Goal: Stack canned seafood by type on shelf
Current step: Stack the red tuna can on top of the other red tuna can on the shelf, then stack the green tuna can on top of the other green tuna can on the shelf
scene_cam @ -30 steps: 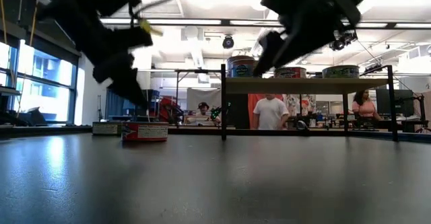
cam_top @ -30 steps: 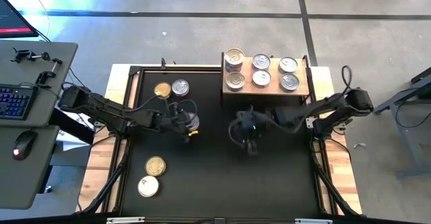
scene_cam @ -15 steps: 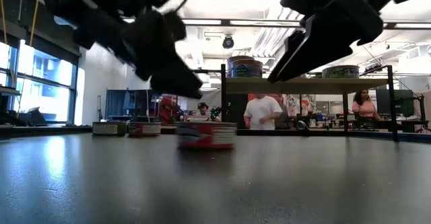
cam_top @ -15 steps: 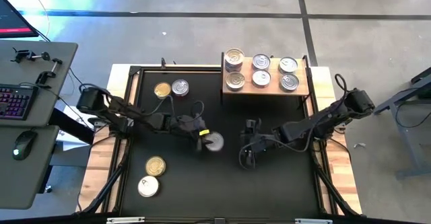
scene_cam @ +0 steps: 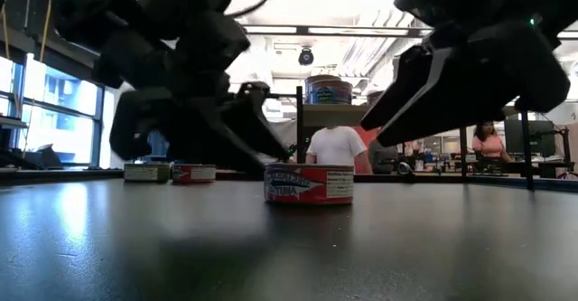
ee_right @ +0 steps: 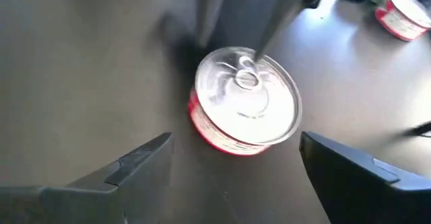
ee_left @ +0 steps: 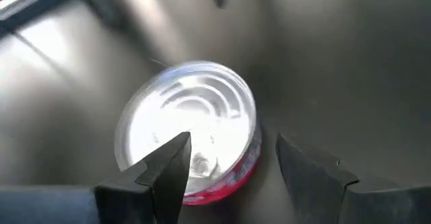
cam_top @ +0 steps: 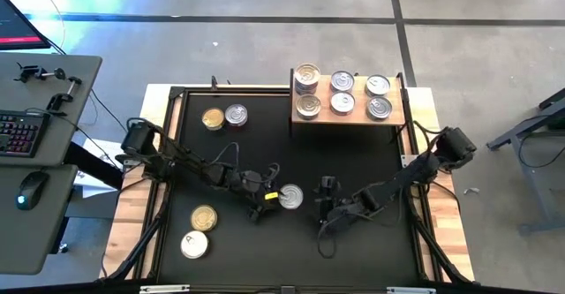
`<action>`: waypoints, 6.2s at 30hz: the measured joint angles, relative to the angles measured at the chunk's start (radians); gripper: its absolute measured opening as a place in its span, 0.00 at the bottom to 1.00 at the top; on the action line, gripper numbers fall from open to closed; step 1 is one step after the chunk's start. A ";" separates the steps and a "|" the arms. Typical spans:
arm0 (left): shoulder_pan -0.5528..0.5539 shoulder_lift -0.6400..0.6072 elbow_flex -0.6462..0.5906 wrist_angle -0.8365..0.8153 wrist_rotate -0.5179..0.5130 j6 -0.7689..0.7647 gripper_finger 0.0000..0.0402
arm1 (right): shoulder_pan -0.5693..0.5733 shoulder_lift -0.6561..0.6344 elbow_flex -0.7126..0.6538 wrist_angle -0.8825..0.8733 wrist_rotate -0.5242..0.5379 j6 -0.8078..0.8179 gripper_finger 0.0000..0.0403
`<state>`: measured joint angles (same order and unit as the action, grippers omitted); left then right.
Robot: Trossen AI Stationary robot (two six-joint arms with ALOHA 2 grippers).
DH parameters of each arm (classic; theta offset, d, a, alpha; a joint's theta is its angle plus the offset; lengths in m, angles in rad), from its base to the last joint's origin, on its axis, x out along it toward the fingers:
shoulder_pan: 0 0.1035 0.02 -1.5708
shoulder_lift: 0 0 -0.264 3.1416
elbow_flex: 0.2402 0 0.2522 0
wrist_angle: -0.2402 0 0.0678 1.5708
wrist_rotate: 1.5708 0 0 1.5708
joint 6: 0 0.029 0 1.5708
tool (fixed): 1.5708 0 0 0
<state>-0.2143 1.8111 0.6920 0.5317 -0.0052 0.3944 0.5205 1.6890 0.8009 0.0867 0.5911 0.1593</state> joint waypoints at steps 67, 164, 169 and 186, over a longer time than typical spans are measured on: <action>0.079 -0.010 0.179 -0.171 0.053 0.010 0.00 | 0.037 0.186 0.089 0.047 0.245 -0.448 0.77; -0.032 -0.106 -0.164 0.352 -0.113 -0.298 0.01 | -1.035 -0.112 0.797 -1.076 -0.106 -0.582 0.47; -0.061 -0.121 -0.164 0.362 -0.171 -0.331 0.01 | -1.153 -0.113 0.835 -1.075 -0.141 -0.417 0.36; -0.157 -0.244 -0.164 0.294 -0.348 -0.270 0.01 | -1.233 -0.112 0.734 -1.066 -0.377 -0.306 0.04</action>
<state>-0.3711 1.5668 0.5280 0.8257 -0.3528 0.1244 -0.7124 1.5768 1.5353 -0.9794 0.2142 -0.1463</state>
